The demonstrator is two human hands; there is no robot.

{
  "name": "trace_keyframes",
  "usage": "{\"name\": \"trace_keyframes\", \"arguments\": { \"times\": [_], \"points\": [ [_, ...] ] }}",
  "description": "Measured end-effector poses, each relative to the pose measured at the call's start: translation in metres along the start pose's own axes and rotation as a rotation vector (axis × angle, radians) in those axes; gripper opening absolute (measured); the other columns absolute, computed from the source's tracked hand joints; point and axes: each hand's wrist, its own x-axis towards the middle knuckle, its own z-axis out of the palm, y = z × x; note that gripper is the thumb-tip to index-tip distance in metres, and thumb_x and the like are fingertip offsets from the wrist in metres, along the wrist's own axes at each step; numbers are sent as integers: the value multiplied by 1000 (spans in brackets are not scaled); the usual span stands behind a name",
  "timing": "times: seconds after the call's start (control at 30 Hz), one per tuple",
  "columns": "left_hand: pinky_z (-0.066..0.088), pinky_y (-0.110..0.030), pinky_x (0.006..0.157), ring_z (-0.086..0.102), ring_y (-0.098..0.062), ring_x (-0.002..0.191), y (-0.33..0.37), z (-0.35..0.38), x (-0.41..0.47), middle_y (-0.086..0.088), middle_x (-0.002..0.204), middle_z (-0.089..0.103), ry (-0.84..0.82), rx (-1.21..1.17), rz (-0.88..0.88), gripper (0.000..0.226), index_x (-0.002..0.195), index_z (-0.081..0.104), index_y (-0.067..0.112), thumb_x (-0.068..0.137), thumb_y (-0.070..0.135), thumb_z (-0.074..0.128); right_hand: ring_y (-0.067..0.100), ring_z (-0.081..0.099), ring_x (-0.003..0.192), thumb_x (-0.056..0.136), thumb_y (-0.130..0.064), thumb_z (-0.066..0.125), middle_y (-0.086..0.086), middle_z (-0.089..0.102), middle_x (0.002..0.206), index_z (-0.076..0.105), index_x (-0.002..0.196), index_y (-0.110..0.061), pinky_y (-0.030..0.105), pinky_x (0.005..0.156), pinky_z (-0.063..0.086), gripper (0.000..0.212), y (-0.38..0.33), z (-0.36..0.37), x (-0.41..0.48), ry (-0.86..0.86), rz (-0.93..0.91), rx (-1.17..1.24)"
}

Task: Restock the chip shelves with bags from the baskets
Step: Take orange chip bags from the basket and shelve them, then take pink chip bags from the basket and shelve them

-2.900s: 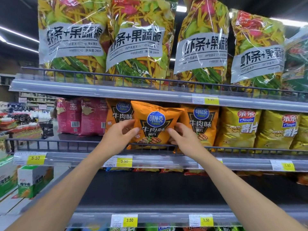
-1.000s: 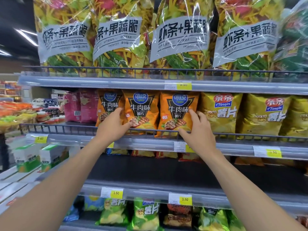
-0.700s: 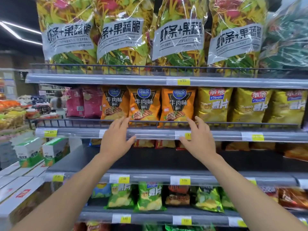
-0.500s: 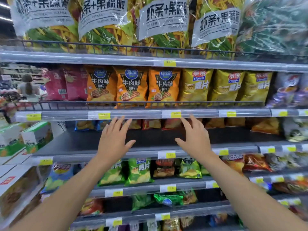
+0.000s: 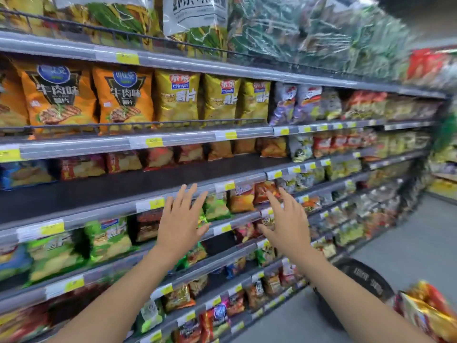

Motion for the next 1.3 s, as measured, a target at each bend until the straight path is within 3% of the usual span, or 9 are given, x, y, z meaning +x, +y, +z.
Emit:
{"name": "trace_keyframes", "arguments": {
  "times": [0.3, 0.47, 0.67, 0.8, 0.93, 1.2, 1.3],
  "points": [
    [33, -58, 121, 27, -34, 156, 227, 76, 50, -11, 167, 34, -35, -172, 293, 87, 158, 39, 23, 87, 63, 71, 31, 31, 150, 85, -61, 67, 8, 28, 165, 35, 157, -28, 51, 120, 30, 85, 205, -7, -101, 11, 283, -115],
    [29, -57, 124, 22, -31, 158, 361, 118, 62, -7, 170, 27, -93, -253, 387, 86, 162, 34, 26, 92, 69, 59, 35, 45, 140, 77, -60, 76, 12, 42, 157, 47, 150, -24, 52, 113, 39, 86, 313, -7, -148, -8, 415, -170],
    [38, -58, 118, 35, -33, 153, 482, 161, 65, -9, 165, 38, -161, -331, 455, 94, 157, 44, 23, 80, 66, 76, 33, 45, 140, 73, -59, 74, 10, 42, 157, 50, 147, -25, 51, 112, 40, 86, 419, -6, -193, -45, 566, -154],
    [30, -57, 123, 25, -31, 158, 535, 190, 70, -7, 170, 27, -234, -368, 475, 94, 161, 32, 27, 85, 66, 70, 30, 39, 144, 71, -61, 71, 5, 35, 161, 44, 152, -30, 49, 116, 35, 91, 477, 4, -210, -108, 660, -149],
    [31, -57, 123, 24, -30, 158, 568, 221, 83, -6, 169, 30, -282, -384, 493, 93, 160, 35, 27, 84, 68, 70, 30, 33, 148, 74, -65, 61, 5, 31, 163, 33, 155, -35, 49, 119, 32, 91, 522, 27, -214, -192, 726, -162],
    [25, -56, 125, 23, -30, 158, 609, 315, 141, -7, 169, 29, -389, -375, 513, 93, 162, 32, 27, 86, 68, 68, 29, 30, 150, 78, -62, 66, 5, 26, 166, 28, 158, -34, 51, 120, 27, 93, 598, 95, -175, -326, 826, -155],
    [28, -58, 124, 25, -30, 158, 618, 354, 172, -7, 169, 31, -434, -378, 509, 94, 161, 34, 27, 84, 68, 70, 31, 35, 148, 74, -62, 64, 8, 32, 164, 34, 156, -31, 54, 117, 33, 93, 626, 129, -149, -354, 841, -156]
  ]
}}
